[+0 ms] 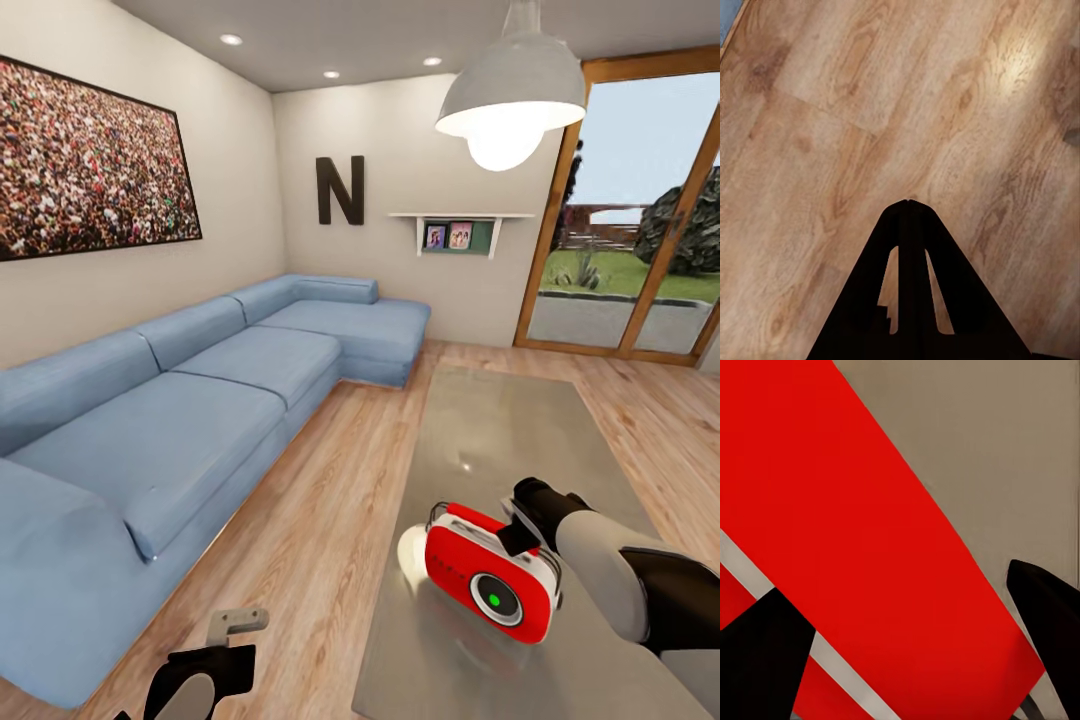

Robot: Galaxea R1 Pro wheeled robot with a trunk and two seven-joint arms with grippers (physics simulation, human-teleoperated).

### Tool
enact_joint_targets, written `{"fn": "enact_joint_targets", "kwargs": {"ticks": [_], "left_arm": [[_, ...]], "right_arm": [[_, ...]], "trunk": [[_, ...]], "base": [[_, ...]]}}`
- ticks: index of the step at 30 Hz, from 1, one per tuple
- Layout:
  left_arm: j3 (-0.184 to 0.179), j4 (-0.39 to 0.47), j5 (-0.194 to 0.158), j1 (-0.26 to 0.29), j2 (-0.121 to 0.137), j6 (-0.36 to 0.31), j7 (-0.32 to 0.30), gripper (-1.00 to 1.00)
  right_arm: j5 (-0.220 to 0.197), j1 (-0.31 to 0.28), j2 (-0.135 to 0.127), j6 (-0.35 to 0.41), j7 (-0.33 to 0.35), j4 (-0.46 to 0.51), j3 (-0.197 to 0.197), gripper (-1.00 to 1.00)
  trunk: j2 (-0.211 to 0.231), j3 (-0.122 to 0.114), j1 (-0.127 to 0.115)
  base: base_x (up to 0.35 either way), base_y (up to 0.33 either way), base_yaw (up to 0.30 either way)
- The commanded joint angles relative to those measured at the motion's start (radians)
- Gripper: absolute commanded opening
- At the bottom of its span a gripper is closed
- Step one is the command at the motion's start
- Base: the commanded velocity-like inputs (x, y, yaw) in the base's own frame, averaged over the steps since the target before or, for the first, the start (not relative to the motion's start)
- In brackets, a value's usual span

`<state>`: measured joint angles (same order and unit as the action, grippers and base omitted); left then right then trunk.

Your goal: Turn on the radio receiver that's on the table in the living room.

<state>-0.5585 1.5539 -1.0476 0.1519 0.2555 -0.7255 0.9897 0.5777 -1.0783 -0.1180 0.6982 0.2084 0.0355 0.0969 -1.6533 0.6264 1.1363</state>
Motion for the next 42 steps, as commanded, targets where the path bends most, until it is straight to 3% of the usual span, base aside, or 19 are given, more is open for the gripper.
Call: {"fn": "enact_joint_targets", "kwargs": {"ticks": [1, 39, 40, 42], "left_arm": [[0.000, 0.000, 0.000, 0.000, 0.000, 0.000, 0.000, -1.00], [0.002, 0.000, 0.001, 0.000, 0.001, 0.000, 0.001, -1.00], [0.002, 0.000, 0.001, 0.000, 0.001, 0.000, 0.001, -1.00], [0.003, 0.000, 0.001, 0.000, 0.001, 0.000, 0.001, -1.00]], "right_arm": [[0.006, 0.000, 0.000, 0.000, 0.000, 0.000, -0.008, -1.00], [0.005, 0.000, 0.000, 0.000, 0.000, 0.000, -0.006, -1.00], [0.006, 0.000, 0.000, 0.000, 0.000, 0.000, -0.006, 1.00], [0.006, 0.000, 0.000, 0.000, 0.000, 0.000, -0.007, 1.00]], "trunk": [[0.007, -0.003, -0.004], [0.056, -0.025, -0.031], [0.056, -0.025, -0.031], [0.056, -0.025, -0.031]], "base": [[0.000, 0.000, 0.000], [0.000, 0.000, 0.000], [0.000, 0.000, 0.000], [0.000, 0.000, 0.000]]}}
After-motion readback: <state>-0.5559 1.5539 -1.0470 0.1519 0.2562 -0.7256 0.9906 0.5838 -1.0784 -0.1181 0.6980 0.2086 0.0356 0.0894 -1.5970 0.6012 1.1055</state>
